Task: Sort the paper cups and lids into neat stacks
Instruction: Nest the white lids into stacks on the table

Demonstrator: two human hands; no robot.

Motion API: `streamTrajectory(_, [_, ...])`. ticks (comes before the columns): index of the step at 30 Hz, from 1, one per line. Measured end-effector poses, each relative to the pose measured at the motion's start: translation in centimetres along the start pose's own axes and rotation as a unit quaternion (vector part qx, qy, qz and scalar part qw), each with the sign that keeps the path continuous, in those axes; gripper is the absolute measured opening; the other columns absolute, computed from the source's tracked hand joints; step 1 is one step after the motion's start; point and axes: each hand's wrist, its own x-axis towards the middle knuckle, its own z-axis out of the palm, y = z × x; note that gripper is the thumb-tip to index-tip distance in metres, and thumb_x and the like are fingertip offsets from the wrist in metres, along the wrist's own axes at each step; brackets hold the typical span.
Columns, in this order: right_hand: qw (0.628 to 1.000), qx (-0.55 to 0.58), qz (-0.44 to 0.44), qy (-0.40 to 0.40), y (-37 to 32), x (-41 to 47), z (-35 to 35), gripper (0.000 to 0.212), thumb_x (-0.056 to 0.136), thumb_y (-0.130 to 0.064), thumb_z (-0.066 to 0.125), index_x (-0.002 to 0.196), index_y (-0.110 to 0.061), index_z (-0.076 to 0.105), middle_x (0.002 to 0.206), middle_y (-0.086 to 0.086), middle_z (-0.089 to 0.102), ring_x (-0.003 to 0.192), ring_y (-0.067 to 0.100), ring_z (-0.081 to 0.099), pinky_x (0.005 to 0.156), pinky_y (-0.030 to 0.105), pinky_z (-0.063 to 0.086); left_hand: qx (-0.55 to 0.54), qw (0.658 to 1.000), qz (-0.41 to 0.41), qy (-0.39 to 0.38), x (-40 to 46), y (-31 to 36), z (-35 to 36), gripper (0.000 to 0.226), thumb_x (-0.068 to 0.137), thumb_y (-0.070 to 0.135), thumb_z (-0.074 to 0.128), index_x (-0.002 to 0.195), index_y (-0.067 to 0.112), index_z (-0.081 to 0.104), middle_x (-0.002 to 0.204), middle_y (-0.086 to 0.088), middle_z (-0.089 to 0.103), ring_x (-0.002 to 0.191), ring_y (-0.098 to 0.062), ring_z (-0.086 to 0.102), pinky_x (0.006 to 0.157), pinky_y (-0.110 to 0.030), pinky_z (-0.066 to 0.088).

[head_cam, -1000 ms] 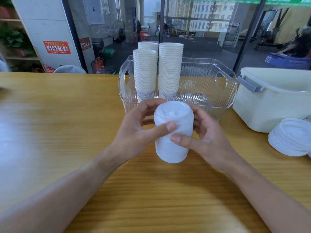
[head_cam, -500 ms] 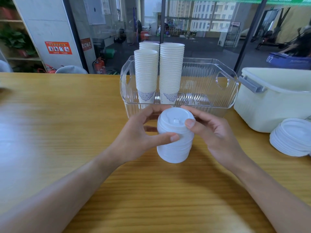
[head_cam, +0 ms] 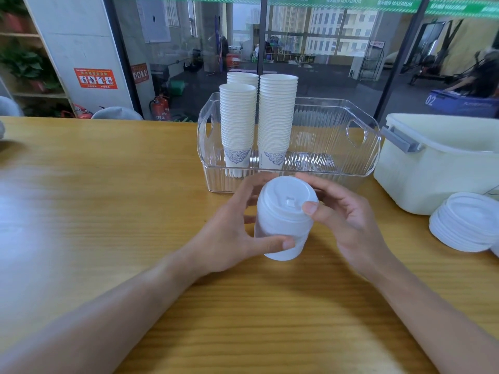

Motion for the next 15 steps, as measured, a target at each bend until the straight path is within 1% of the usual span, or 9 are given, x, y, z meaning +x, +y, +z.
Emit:
streamTrajectory(2, [1.000, -0.013, -0.012, 0.002, 0.0, -0.1, 0.1, 0.042, 0.087, -0.025, 0.073, 0.128, -0.023, 0.067, 0.123, -0.005, 0.074, 0.117, 0.013, 0.068, 0.093, 0.022, 0.052, 0.011, 1.000, -0.016, -0.017, 0.1, -0.3, 0.2, 0.095, 0.073, 0.029, 0.093, 0.147, 0.039, 0.034, 0.136, 0.027, 0.057, 0.132, 0.000, 0.054, 0.101, -0.020, 0.050])
streamTrajectory(3, [1.000, -0.019, -0.017, 0.004, 0.1, -0.1, 0.1, 0.043, 0.086, -0.031, 0.072, 0.129, -0.025, 0.067, 0.125, -0.005, 0.074, 0.119, 0.014, 0.067, 0.095, 0.023, 0.052, 0.019, 0.999, -0.020, -0.025, 0.2, -0.5, 0.3, 0.095, 0.074, 0.028, 0.093, 0.148, 0.040, 0.034, 0.134, 0.027, 0.059, 0.130, 0.000, 0.056, 0.103, -0.022, 0.051])
streamTrajectory(6, [0.999, -0.030, -0.021, 0.006, 0.3, -0.3, 0.3, 0.048, 0.086, -0.037, 0.068, 0.132, -0.027, 0.064, 0.129, -0.007, 0.071, 0.123, 0.016, 0.065, 0.098, 0.024, 0.050, 0.042, 0.998, -0.028, -0.040, 0.3, -0.9, 0.3, 0.095, 0.075, 0.033, 0.093, 0.149, 0.044, 0.035, 0.132, 0.026, 0.062, 0.127, 0.000, 0.058, 0.110, -0.032, 0.049])
streamTrajectory(8, [0.999, -0.031, -0.021, 0.004, 0.4, -0.3, 0.4, 0.056, 0.087, -0.041, 0.065, 0.140, -0.025, 0.059, 0.133, -0.009, 0.069, 0.126, 0.014, 0.063, 0.099, 0.023, 0.049, 0.040, 0.998, -0.029, -0.037, 0.4, -1.1, 0.3, 0.095, 0.074, 0.034, 0.094, 0.149, 0.045, 0.036, 0.133, 0.026, 0.062, 0.127, -0.001, 0.059, 0.112, -0.036, 0.048])
streamTrajectory(10, [0.999, -0.028, -0.020, 0.004, 0.5, -0.2, 0.5, 0.066, 0.088, -0.046, 0.060, 0.148, -0.021, 0.050, 0.137, -0.009, 0.066, 0.129, 0.011, 0.060, 0.099, 0.020, 0.047, 0.035, 0.998, -0.031, -0.030, 0.5, -1.3, 0.2, 0.095, 0.074, 0.033, 0.095, 0.149, 0.044, 0.038, 0.135, 0.024, 0.062, 0.129, -0.002, 0.058, 0.113, -0.040, 0.047])
streamTrajectory(13, [0.999, -0.034, -0.015, 0.006, 0.8, -0.2, 0.4, 0.071, 0.090, -0.049, 0.057, 0.152, -0.016, 0.045, 0.138, -0.008, 0.064, 0.129, 0.008, 0.058, 0.099, 0.017, 0.047, 0.033, 0.999, -0.038, -0.020, 0.7, -1.6, -0.1, 0.095, 0.072, 0.031, 0.096, 0.149, 0.039, 0.041, 0.136, 0.022, 0.063, 0.130, -0.002, 0.057, 0.113, -0.041, 0.047])
streamTrajectory(15, [0.999, -0.048, -0.005, 0.006, 1.0, -0.2, 0.3, 0.072, 0.090, -0.053, 0.056, 0.153, -0.019, 0.044, 0.140, -0.008, 0.061, 0.129, 0.006, 0.058, 0.101, 0.021, 0.048, 0.029, 0.998, -0.046, -0.009, 0.8, -1.8, -0.6, 0.094, 0.072, 0.026, 0.096, 0.149, 0.036, 0.043, 0.134, 0.022, 0.064, 0.129, 0.000, 0.058, 0.112, -0.037, 0.048])
